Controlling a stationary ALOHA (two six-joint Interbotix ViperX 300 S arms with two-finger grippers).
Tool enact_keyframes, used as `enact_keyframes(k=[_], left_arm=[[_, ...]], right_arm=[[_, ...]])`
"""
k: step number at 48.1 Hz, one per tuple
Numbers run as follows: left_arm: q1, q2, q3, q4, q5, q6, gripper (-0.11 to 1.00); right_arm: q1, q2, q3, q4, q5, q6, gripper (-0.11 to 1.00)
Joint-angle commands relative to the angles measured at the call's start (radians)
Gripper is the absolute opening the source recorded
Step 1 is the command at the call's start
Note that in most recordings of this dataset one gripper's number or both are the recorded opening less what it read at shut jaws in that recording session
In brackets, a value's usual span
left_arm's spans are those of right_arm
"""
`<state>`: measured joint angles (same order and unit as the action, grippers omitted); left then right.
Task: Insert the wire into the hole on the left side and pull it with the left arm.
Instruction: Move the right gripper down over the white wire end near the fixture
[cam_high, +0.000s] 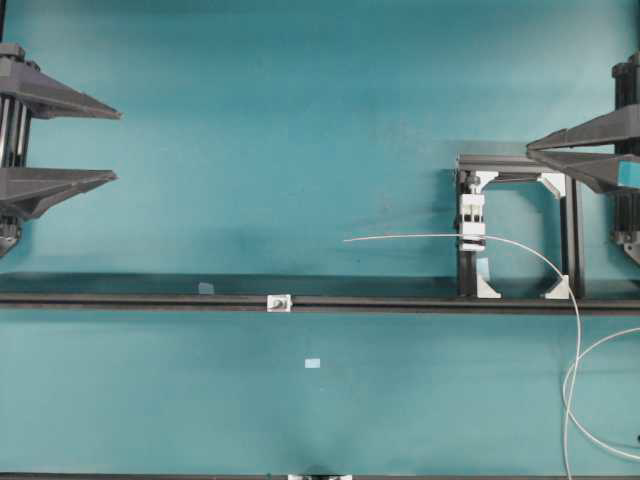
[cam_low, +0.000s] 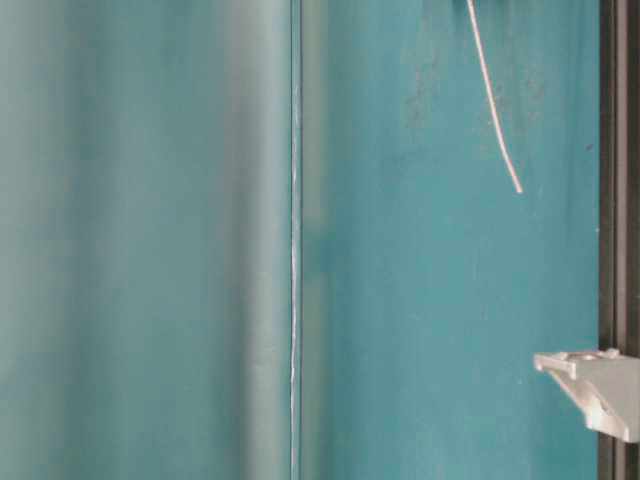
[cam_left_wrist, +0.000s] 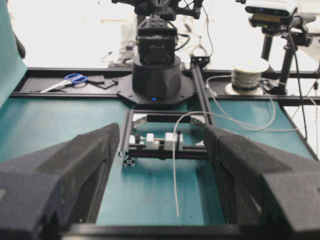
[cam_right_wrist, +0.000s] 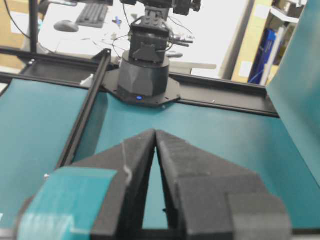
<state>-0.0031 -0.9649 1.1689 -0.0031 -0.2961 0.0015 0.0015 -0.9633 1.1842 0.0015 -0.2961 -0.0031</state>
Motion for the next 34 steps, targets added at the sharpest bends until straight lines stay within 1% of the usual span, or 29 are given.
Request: enact_keyframes(k=[1,2,3,6,9,13,16,21,26,30,32,34], left_arm=[[-0.012,0.009,0.028,-0.029,-0.012,0.0,0.24],[-0.012,0.009,0.031,-0.029,-0.015,-0.005,0.24],[-0.012,0.011,0.035,-0.029,-0.018,-0.006,0.22],[-0.012,0.009,0.048,-0.031,-0.037,-0.008,0.09],[-0.014,0.011,0.061,-0.031,-0.058,-0.008,-0.01],[-0.014,0.011,0.072,-0.031,-0.078,-0.006,-0.08],[-0.014,0.014,0.081,-0.031,-0.084,-0.005,-0.09],[-0.012,0.031,0.097,-0.031,-0.089,-0.005,-0.06],[-0.012,0.069,0.101,-0.032,-0.107,-0.005,0.02],[-0.008,0.117,0.098,-0.032,-0.133,-0.005,0.14],[-0.005,0.141,0.094,-0.032,-0.149,-0.003,0.23],[-0.003,0.164,0.094,-0.032,-0.167,-0.002,0.33]], right_arm=[[0.0,0.005,0.006,0.0,-0.009,0.006,0.24],[0.0,0.003,0.012,0.002,-0.011,0.006,0.24],[0.0,0.003,0.02,0.0,-0.015,0.006,0.21],[0.0,0.003,0.043,0.002,-0.032,0.006,0.09],[0.0,0.002,0.063,0.0,-0.058,0.008,0.02],[0.0,0.005,0.08,0.0,-0.078,0.009,0.01],[0.0,0.008,0.084,0.0,-0.078,0.014,0.01],[0.0,0.025,0.087,0.0,-0.078,0.034,0.01],[0.0,0.055,0.087,0.002,-0.078,0.058,0.01],[0.0,0.083,0.086,0.0,-0.083,0.081,0.02],[0.0,0.097,0.084,0.0,-0.083,0.091,0.02],[-0.002,0.107,0.083,0.002,-0.083,0.098,0.04]])
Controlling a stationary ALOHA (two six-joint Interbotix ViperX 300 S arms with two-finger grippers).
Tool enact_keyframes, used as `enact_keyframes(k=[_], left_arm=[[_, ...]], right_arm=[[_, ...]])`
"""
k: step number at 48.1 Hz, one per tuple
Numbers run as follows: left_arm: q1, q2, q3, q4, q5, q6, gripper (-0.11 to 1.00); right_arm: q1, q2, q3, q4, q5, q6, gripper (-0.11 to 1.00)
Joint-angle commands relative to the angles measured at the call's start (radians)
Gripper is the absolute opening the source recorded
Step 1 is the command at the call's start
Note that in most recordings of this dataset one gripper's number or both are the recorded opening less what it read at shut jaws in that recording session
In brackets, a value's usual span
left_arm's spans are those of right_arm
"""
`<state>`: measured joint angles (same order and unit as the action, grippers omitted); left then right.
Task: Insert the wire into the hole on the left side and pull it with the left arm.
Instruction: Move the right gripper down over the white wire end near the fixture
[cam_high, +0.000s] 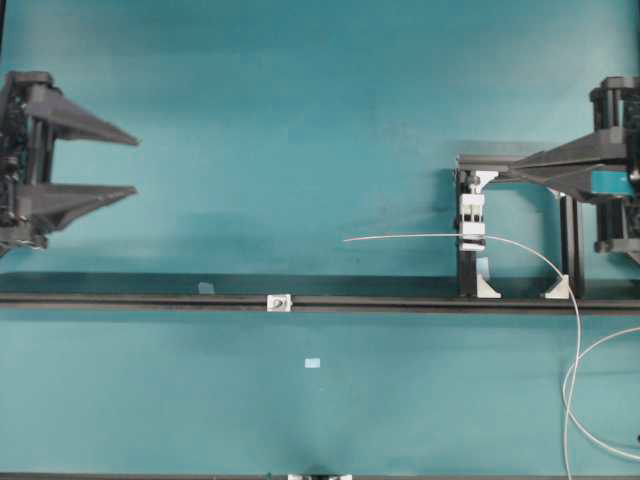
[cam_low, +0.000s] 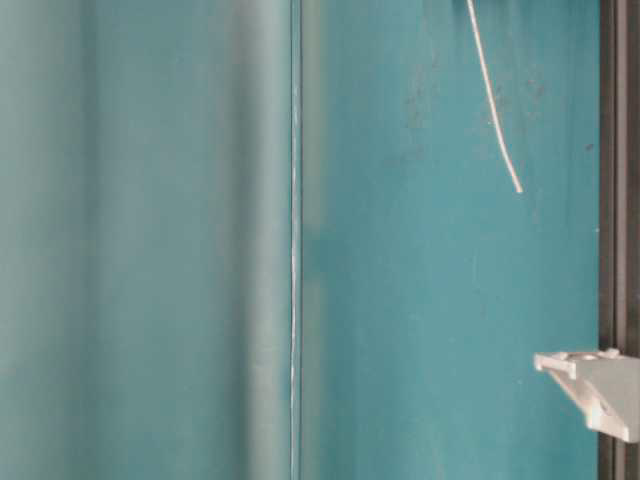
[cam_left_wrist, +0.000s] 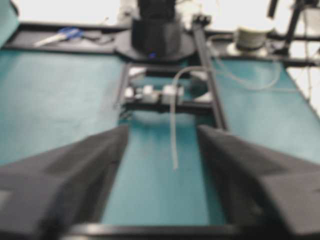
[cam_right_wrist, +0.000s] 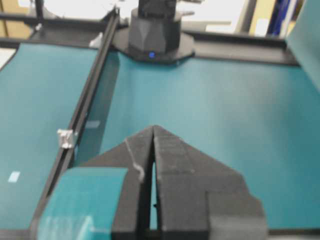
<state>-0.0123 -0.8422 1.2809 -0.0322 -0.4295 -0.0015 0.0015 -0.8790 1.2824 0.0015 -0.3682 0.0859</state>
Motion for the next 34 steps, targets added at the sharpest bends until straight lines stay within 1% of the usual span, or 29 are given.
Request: enact_keyframes(k=[1,2,4,6,11,13,23,34], left_arm=[[0.008,0.052,-0.018,-0.003,-0.041,0.003,0.38],[0.009,0.067,-0.017,-0.003,-0.051,0.003,0.44],[0.011,0.084,-0.015,-0.003,-0.061,0.003,0.52],[0.012,0.101,-0.014,-0.003,-0.071,0.003,0.57],[0.012,0.153,-0.015,-0.003,-0.092,0.003,0.58],[0.012,0.183,-0.021,-0.003,-0.104,0.003,0.59],[0.012,0.305,-0.038,-0.003,-0.161,0.003,0.62],[0.012,0.388,-0.041,-0.003,-0.219,0.003,0.62]], right_arm=[[-0.002,0.029,-0.017,0.002,-0.012,0.014,0.07],[0.0,0.032,-0.017,0.0,-0.011,0.017,0.1],[0.0,0.041,-0.018,0.0,-0.012,0.026,0.18],[-0.002,0.049,-0.02,0.002,-0.012,0.037,0.29],[-0.002,0.072,-0.026,0.0,-0.011,0.077,0.58],[0.0,0.081,-0.029,0.0,-0.012,0.084,0.63],[-0.002,0.149,-0.054,0.0,-0.011,0.092,0.63],[0.0,0.241,-0.095,0.0,-0.005,0.1,0.63]])
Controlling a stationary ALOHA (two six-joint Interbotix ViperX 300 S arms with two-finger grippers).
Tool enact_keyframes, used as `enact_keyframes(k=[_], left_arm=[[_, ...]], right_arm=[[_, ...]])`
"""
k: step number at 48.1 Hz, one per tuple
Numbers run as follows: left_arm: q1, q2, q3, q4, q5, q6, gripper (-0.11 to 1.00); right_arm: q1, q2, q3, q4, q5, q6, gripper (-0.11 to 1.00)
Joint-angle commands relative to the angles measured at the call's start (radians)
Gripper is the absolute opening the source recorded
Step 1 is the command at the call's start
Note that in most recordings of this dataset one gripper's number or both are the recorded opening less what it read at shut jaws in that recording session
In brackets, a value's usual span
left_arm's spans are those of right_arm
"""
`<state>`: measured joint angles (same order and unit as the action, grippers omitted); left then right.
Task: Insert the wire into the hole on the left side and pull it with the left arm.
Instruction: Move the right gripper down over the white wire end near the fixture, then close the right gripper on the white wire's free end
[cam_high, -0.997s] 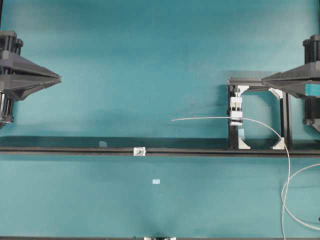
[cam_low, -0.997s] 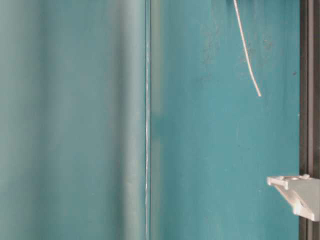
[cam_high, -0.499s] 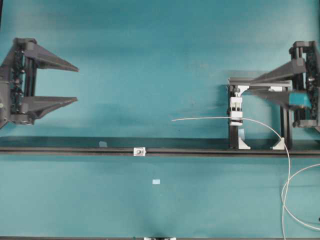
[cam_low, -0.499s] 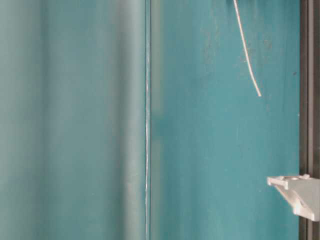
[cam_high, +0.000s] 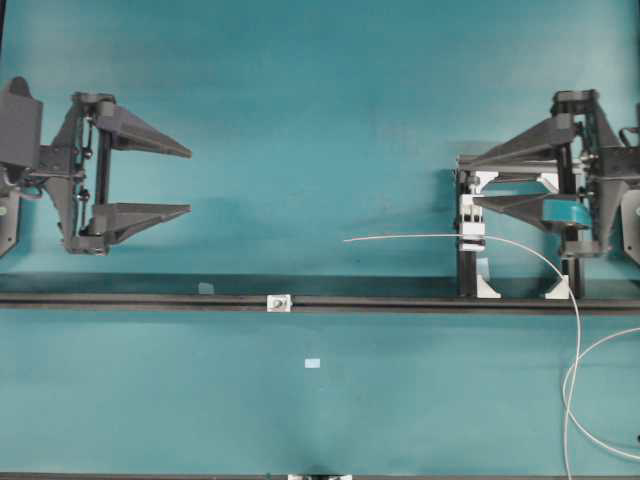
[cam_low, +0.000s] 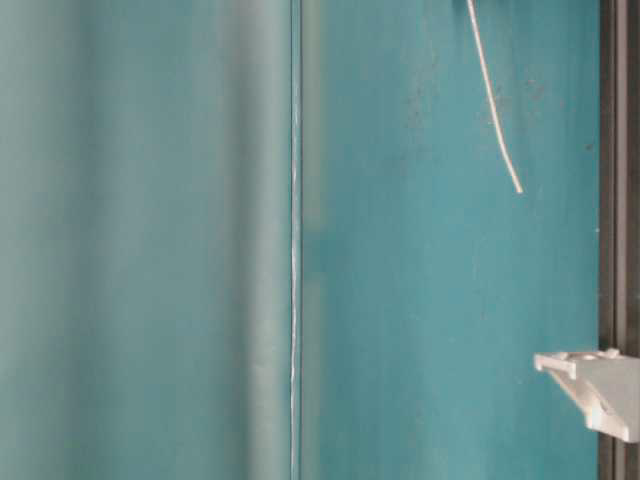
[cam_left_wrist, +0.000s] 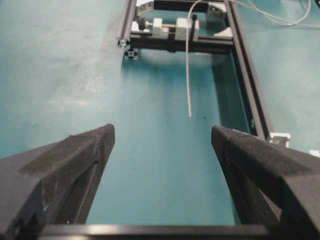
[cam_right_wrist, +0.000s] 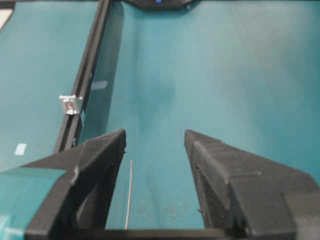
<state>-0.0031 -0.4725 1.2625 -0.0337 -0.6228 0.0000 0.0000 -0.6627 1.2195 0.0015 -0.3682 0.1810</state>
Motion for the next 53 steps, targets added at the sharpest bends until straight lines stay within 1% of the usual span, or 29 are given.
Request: enact_keyframes(k=[1,15,37,44,49,53], left_arm=[[0.003,0.025,-0.023,-0.002,-0.031,0.002,0.62],[0.003,0.069,-0.029,-0.002,-0.041,0.002,0.62],[0.008,0.072,-0.025,-0.002,-0.041,0.003,0.62],[0.014,0.071,-0.028,-0.002,-0.041,0.005,0.62],[0.021,0.072,-0.029,-0.002,-0.041,0.008,0.62],[0.028,0.071,-0.025,-0.002,-0.041,0.008,0.62]], right_arm=[[0.002,0.032,-0.035,0.002,-0.005,0.008,0.63],[0.002,0.13,-0.054,0.0,0.0,0.064,0.63],[0.025,0.278,-0.106,0.0,0.002,0.069,0.63],[0.048,0.333,-0.13,0.0,0.002,0.071,0.63],[0.052,0.371,-0.15,0.0,0.008,0.089,0.63],[0.052,0.399,-0.167,0.0,0.035,0.104,0.63]])
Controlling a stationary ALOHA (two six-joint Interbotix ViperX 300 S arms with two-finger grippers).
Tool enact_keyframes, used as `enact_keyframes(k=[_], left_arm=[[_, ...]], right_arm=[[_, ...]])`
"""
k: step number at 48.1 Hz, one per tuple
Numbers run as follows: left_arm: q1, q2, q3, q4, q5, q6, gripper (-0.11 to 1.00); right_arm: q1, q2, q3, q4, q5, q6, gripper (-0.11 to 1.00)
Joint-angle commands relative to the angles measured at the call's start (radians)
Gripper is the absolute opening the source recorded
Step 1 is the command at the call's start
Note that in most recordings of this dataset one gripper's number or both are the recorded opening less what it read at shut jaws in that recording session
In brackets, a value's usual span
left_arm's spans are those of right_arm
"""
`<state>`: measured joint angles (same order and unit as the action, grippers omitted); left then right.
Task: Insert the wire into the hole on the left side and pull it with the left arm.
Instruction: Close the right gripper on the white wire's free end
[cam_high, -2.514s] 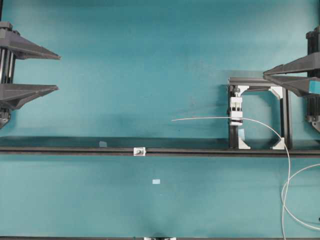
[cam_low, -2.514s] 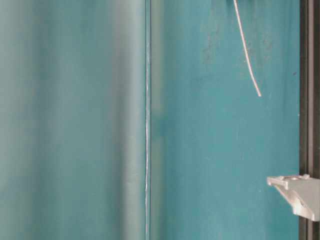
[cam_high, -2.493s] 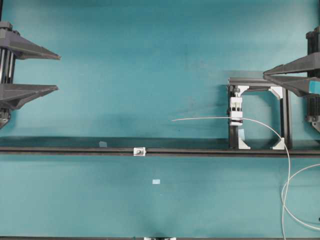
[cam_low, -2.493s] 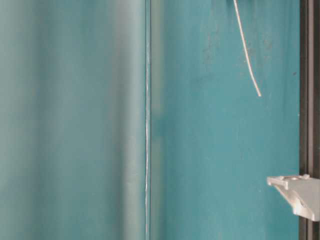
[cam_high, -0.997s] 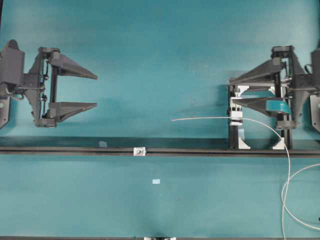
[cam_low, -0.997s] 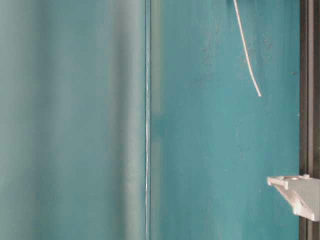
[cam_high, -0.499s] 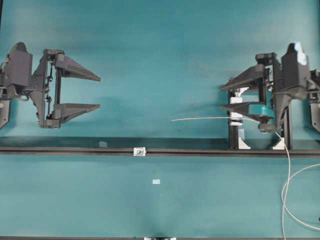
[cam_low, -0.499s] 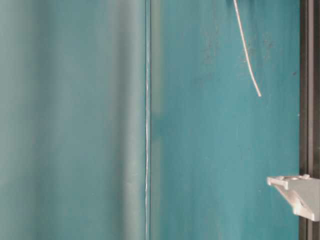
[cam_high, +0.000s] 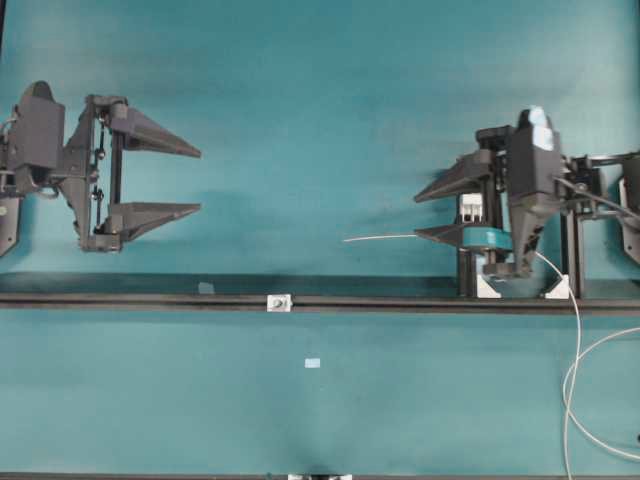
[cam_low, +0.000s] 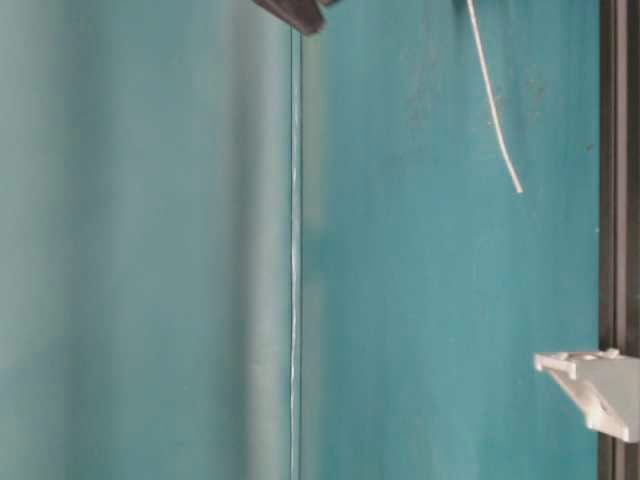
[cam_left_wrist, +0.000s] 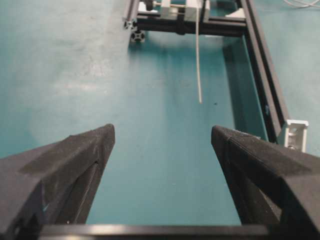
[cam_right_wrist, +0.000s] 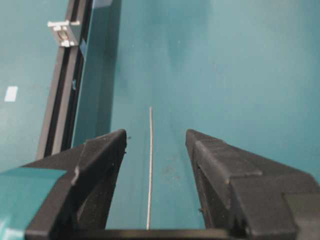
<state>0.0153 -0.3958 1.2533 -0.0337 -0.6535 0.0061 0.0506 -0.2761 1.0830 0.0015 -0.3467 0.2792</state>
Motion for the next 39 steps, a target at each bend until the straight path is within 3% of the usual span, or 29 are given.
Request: enact_keyframes(k=[1,12,39], left_arm=[[0.011,-0.005,-0.015,-0.002,-0.009,0.002,0.62],[0.015,-0.005,-0.011,-0.002,-0.011,0.002,0.62],[0.049,-0.005,-0.009,-0.002,-0.009,0.005,0.61]], right_arm=[[0.002,0.018,-0.035,0.002,0.023,0.009,0.63],[0.002,0.08,-0.087,0.0,0.104,0.014,0.63],[0.002,0.212,-0.127,0.0,0.11,0.015,0.63]])
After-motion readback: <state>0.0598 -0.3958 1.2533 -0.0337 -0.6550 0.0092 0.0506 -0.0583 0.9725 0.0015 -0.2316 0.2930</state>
